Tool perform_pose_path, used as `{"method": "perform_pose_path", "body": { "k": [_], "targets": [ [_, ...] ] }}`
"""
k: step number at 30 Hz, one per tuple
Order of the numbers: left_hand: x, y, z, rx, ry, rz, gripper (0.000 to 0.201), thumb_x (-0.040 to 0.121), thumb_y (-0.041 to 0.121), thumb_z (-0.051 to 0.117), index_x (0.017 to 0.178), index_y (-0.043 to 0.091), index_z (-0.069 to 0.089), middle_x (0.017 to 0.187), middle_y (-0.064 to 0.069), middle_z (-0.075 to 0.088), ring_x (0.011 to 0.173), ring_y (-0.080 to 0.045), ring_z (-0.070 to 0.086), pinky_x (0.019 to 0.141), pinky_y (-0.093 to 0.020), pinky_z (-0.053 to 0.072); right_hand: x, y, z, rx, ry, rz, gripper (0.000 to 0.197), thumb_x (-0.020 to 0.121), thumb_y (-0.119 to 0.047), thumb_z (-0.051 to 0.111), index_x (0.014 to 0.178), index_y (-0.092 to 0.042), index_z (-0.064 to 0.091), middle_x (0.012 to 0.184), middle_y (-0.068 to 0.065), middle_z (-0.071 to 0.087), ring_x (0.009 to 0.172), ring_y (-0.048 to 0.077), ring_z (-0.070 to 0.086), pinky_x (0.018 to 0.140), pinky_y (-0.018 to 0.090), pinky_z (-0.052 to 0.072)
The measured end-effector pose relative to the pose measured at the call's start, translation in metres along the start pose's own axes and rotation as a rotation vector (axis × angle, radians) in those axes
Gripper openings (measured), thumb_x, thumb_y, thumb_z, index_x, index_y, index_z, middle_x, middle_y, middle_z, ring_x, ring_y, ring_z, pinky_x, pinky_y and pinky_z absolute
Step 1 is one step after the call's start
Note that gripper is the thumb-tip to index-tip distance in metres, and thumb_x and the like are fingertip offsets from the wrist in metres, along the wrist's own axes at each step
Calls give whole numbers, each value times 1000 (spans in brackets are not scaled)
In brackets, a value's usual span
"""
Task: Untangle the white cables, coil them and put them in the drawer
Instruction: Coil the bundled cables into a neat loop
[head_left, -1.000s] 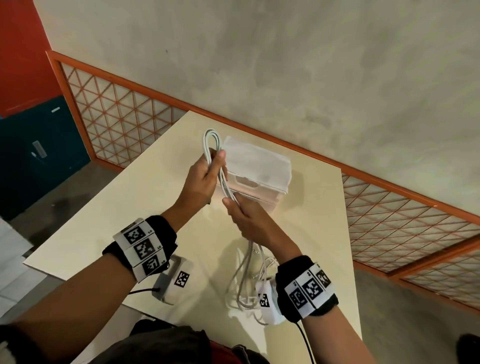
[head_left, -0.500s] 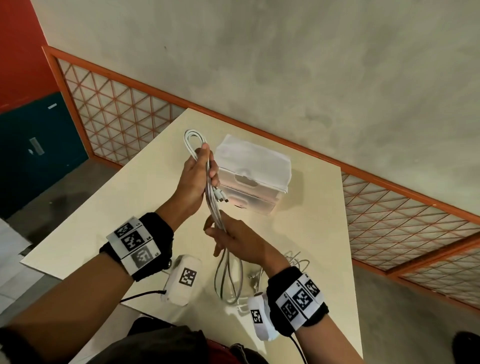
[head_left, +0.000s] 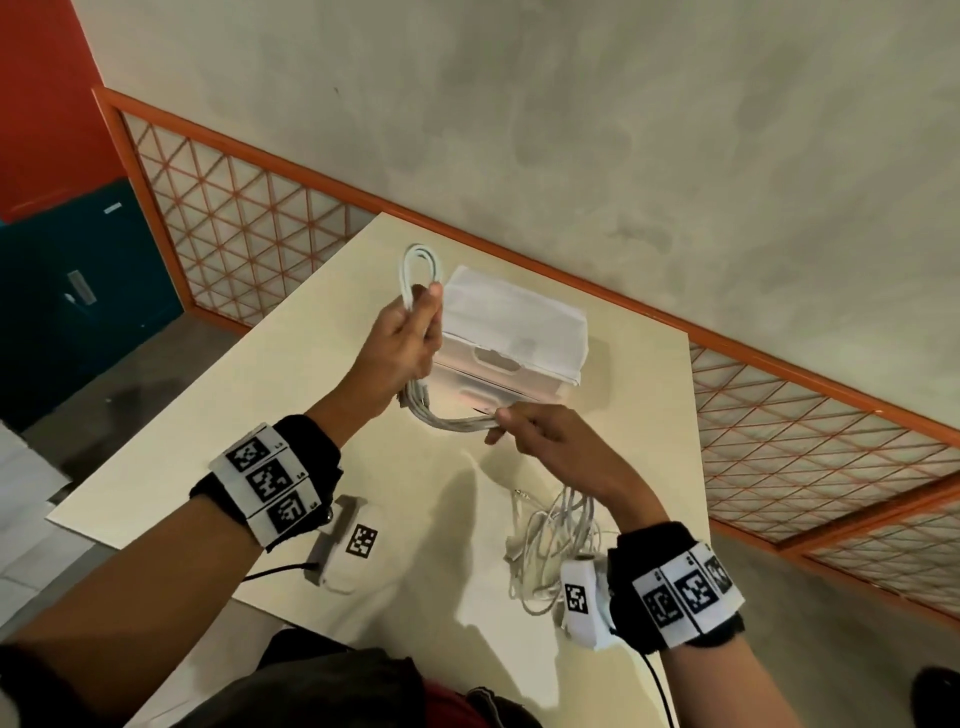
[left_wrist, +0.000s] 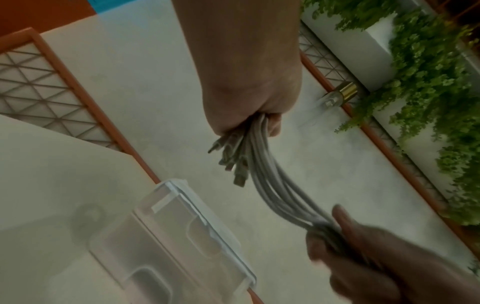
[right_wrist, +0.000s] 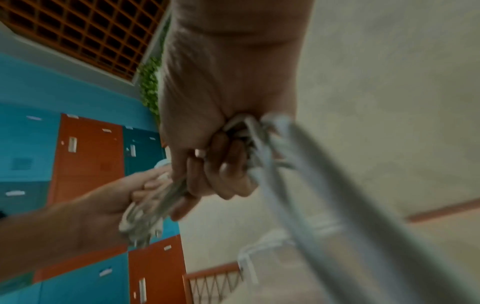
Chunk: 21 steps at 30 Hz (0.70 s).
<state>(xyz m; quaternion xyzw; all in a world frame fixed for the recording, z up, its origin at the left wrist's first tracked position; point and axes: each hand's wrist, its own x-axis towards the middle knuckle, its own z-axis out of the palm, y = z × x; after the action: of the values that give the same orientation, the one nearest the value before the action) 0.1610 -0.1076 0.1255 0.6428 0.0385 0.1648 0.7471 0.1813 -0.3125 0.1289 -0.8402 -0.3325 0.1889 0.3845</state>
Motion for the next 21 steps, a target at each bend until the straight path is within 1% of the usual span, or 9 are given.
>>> {"method": "perform_pose_path", "body": {
  "k": [2, 3, 5, 8, 11, 14, 16, 19, 21],
  "targets": [
    [-4, 2, 9, 31, -107, -5, 37, 101, 31, 37, 75, 5, 39, 55, 3, 22, 42, -7, 20, 41, -25, 14, 6, -6, -8, -52, 63, -60, 24, 96, -26, 53, 75, -30, 63, 58, -10, 57, 62, 16, 56, 68, 29, 47],
    [-5, 3, 13, 51, -146, -19, 36, 100, 33, 38, 73, 9, 39, 54, 5, 24, 41, -6, 20, 40, -23, 15, 9, -9, -11, -62, 103, -72, 18, 95, -23, 56, 79, -26, 65, 61, -8, 61, 66, 21, 61, 71, 33, 48],
    [-8, 4, 23, 77, -198, -55, 36, 99, 37, 39, 71, 15, 39, 52, 6, 24, 41, -8, 20, 42, -25, 14, 11, -17, -17, -49, 176, -99, 8, 91, -20, 62, 87, -15, 68, 66, -3, 68, 68, 20, 65, 68, 28, 48],
    [-10, 6, 35, 53, -216, -102, 38, 99, 38, 39, 75, 9, 43, 48, 7, 24, 41, -10, 20, 44, -28, 15, 8, -29, -23, -62, 237, -163, 8, 87, -17, 66, 88, -10, 62, 68, 1, 70, 63, 7, 63, 60, 13, 43],
    [-11, 6, 42, 71, -214, -116, 40, 99, 39, 37, 69, 12, 38, 47, 7, 26, 40, -9, 30, 41, -19, 25, 6, -33, -28, -131, 244, -181, 14, 86, -21, 68, 88, -11, 59, 69, -4, 69, 61, 5, 60, 58, 13, 40],
    [-13, 3, 49, 65, -202, -116, 41, 98, 38, 39, 66, 14, 41, 50, 7, 36, 44, -8, 41, 45, -20, 37, 5, -34, -31, -171, 221, -173, 14, 84, -21, 69, 90, -13, 58, 77, -11, 70, 70, 8, 65, 68, 30, 50],
    [-14, 0, 53, 89, -192, -107, 41, 98, 38, 39, 66, 15, 45, 56, 3, 41, 50, -10, 47, 54, -25, 43, 5, -34, -30, -215, 203, -184, 15, 83, -20, 69, 89, -13, 57, 81, -14, 68, 76, 17, 65, 72, 43, 50],
    [-15, -1, 55, 98, -206, -105, 41, 99, 38, 38, 72, 9, 48, 63, -6, 44, 58, -14, 48, 61, -26, 42, 4, -35, -30, -293, 207, -186, 19, 83, -22, 69, 89, -13, 53, 80, -14, 65, 78, 24, 63, 72, 48, 49],
    [-16, 0, 55, 81, -219, -121, 40, 99, 36, 37, 78, 5, 50, 61, -5, 47, 52, -10, 50, 56, -20, 42, 3, -36, -28, -359, 219, -189, 24, 83, -24, 69, 91, -13, 49, 81, -14, 65, 80, 25, 63, 71, 46, 49]
  ]
}}
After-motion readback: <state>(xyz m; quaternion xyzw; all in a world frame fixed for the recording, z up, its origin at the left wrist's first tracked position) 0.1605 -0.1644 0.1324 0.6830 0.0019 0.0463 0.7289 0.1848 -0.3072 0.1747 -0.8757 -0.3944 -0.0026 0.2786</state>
